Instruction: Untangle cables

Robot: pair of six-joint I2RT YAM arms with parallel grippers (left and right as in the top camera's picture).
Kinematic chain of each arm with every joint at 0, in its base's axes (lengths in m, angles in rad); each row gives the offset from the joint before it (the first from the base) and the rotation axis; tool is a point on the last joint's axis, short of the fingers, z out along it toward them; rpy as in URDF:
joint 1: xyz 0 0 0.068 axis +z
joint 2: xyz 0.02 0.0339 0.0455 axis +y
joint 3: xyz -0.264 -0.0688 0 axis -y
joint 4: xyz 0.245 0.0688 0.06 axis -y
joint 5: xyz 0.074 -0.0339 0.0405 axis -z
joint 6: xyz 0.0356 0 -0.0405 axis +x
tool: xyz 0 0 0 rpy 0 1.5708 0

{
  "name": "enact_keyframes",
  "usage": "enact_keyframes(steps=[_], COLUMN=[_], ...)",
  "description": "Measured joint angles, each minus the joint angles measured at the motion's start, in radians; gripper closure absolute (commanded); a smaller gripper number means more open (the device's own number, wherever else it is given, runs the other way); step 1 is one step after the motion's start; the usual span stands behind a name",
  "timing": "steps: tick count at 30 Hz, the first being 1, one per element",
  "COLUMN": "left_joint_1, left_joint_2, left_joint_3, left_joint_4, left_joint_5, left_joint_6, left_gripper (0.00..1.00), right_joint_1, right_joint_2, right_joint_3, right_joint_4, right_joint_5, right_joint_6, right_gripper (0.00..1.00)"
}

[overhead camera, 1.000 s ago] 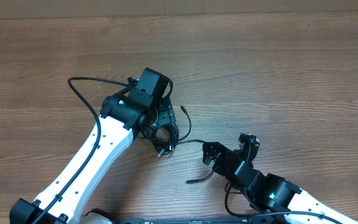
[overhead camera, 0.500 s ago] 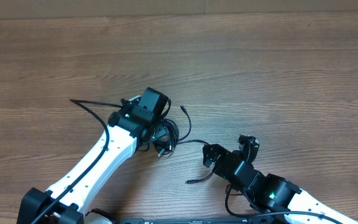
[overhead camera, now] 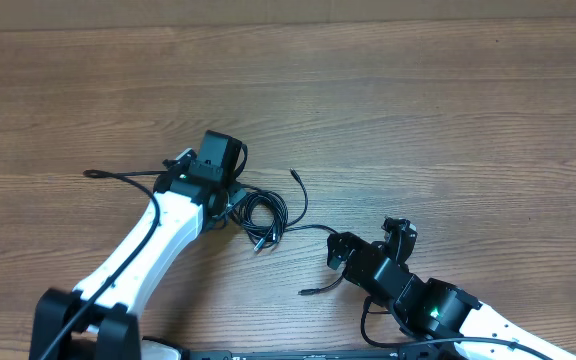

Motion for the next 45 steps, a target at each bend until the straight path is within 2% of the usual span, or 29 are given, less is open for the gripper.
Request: enact_keyframes(steps=[2, 5, 6, 16, 20, 28, 33, 39, 45], left_joint_1=[-0.001, -0.006, -0.007, -0.008, -0.005, 0.048, 0.070, 0.073, 0.073], left_joint_2=[0.039, 0.092, 0.108, 0.165, 0.165, 0.158, 0.155, 0.155, 0.155], left_joint_3=[-0.002, -0.003, -0.004, -0.004, 0.036, 0.245, 0.251, 0.174, 0.091], left_joint_4=[0.053, 0.088, 0.085, 0.066, -0.014, -0.256, -0.380, -0.302, -0.194], left_joint_5=[0.050, 0.114, 0.129, 0.167, 0.167, 0.089, 0.061, 0.100, 0.127], left_joint_6=[0.033, 0.078, 0.092, 0.133, 0.152, 0.182, 0.097, 0.023, 0.013], left_gripper=[0.49, 0.63, 0.64, 0.46, 0.46, 0.48, 0.44, 0.36, 0.36], right_joint_1=[0.000, 0.000, 0.000, 0.000, 0.000, 0.000, 0.000, 0.000, 0.000], right_joint_2=[0.000, 0.011, 0.019, 0.058, 0.058, 0.058, 0.058, 0.058, 0.058], right_joint_3=[0.000, 0.000, 0.000, 0.000, 0.000, 0.000, 0.000, 0.000, 0.000], right_joint_4=[-0.009, -0.018, -0.018, -0.018, -0.018, -0.017, -0.016, -0.018, -0.018], right_joint_5=[0.008, 0.024, 0.027, 0.035, 0.035, 0.035, 0.035, 0.034, 0.034], right_joint_6=[-0.006, -0.012, -0.014, -0.018, -0.018, -0.018, -0.018, -0.018, -0.018], right_gripper=[0.00, 0.00, 0.00, 0.00, 0.00, 0.00, 0.00, 0.00, 0.00])
